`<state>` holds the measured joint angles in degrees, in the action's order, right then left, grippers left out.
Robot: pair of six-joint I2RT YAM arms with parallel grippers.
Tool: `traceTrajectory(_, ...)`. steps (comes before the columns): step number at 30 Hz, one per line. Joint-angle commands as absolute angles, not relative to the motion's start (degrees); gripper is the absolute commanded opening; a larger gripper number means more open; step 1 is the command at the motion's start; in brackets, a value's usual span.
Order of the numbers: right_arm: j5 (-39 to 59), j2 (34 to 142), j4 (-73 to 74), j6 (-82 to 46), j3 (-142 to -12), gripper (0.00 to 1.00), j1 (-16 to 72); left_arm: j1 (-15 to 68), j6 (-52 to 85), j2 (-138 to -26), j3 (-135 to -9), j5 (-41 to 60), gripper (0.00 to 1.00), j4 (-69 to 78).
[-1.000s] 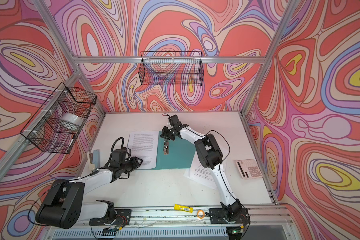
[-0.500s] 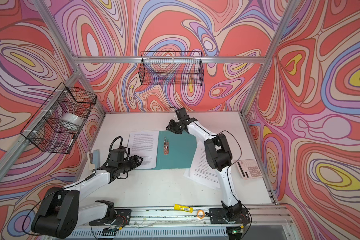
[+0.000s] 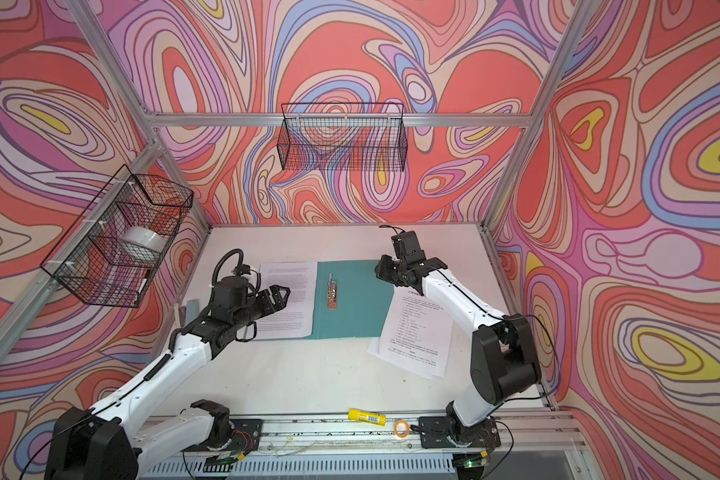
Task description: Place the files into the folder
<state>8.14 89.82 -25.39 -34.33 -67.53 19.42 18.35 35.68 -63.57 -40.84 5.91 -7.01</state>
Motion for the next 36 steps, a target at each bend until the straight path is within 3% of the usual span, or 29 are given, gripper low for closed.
traceTrajectory(1, 6.3, 85.0, -20.6, -35.2, -63.2, 0.40, 18.3, 21.1, 33.1, -67.5, -44.9, 4.6, 0.85, -8.8)
traceTrajectory(11, 0.7, 73.5, -20.2, -36.2, -52.6, 0.38, 14.7, 32.2, 28.9, -85.7, -61.1, 4.7, 0.81, -7.3)
traceTrajectory(22, -1.2, 62.1, -27.3, -36.3, -52.0, 0.38, 11.9, 37.5, 28.1, -109.2, -81.8, 14.6, 0.81, -0.5)
traceTrajectory(36, -1.5, 61.0, -32.4, -34.1, -58.7, 0.38, 11.6, 38.8, 33.0, -130.8, -96.2, 21.9, 0.81, 16.3)
